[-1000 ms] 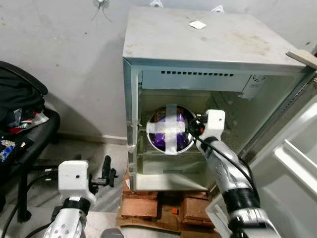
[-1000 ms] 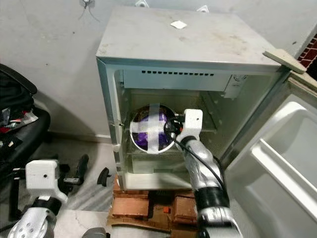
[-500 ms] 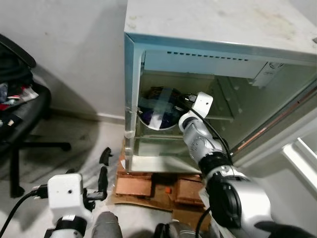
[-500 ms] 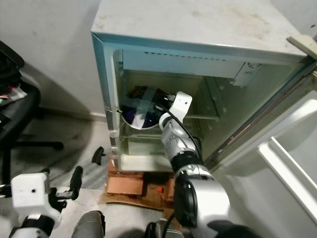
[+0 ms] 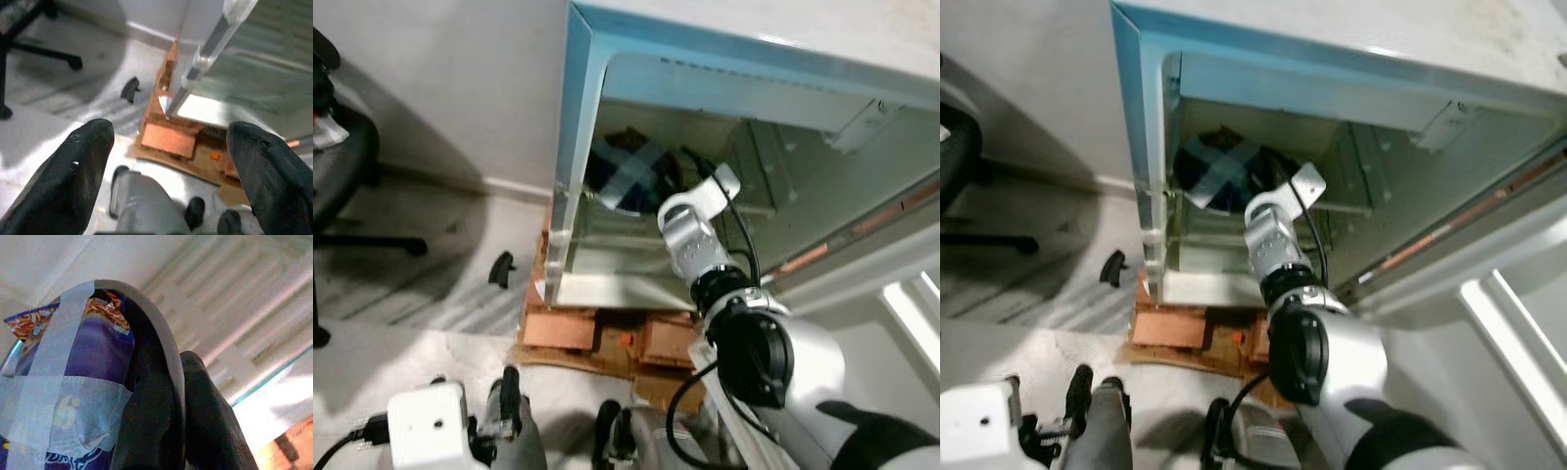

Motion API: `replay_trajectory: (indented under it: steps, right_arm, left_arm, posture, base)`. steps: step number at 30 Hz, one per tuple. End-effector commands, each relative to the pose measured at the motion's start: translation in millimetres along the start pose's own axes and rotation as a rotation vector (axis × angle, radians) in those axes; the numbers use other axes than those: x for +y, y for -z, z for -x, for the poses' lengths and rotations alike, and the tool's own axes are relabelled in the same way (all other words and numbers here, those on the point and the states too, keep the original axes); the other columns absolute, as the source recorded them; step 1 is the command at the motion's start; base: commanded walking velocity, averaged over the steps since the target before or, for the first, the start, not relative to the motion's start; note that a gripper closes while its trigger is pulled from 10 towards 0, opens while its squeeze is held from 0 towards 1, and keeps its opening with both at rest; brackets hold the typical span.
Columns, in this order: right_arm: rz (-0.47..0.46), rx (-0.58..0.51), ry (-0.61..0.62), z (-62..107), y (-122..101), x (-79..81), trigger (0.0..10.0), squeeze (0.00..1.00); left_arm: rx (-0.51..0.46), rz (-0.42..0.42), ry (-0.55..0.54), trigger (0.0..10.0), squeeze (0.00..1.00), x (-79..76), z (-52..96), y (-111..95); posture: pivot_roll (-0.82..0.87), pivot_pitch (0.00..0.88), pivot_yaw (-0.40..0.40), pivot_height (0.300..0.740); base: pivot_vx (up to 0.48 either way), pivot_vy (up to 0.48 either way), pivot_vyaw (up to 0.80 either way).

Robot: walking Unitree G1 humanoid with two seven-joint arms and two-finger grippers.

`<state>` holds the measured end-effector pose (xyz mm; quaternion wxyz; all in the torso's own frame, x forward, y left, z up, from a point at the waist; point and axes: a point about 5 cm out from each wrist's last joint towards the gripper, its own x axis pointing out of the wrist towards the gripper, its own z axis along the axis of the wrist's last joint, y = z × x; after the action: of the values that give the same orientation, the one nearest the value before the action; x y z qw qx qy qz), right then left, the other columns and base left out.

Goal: Restocking fridge

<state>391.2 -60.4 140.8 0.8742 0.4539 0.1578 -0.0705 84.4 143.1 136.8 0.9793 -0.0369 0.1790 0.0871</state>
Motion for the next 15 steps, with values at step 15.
replay_trajectory:
  steps: [15]
  right_arm:
    - [-0.473, 0.13, -0.232, 8.3, 18.5, 50.0, 10.0, 1.0]
  left_arm:
    - [0.019, 0.05, -0.031, 10.0, 0.0, -9.7, -0.1, 3.0]
  posture:
    - [0.37, 0.379, -0.294, 0.74]
  base:
    - [0.0, 0.0, 0.0]
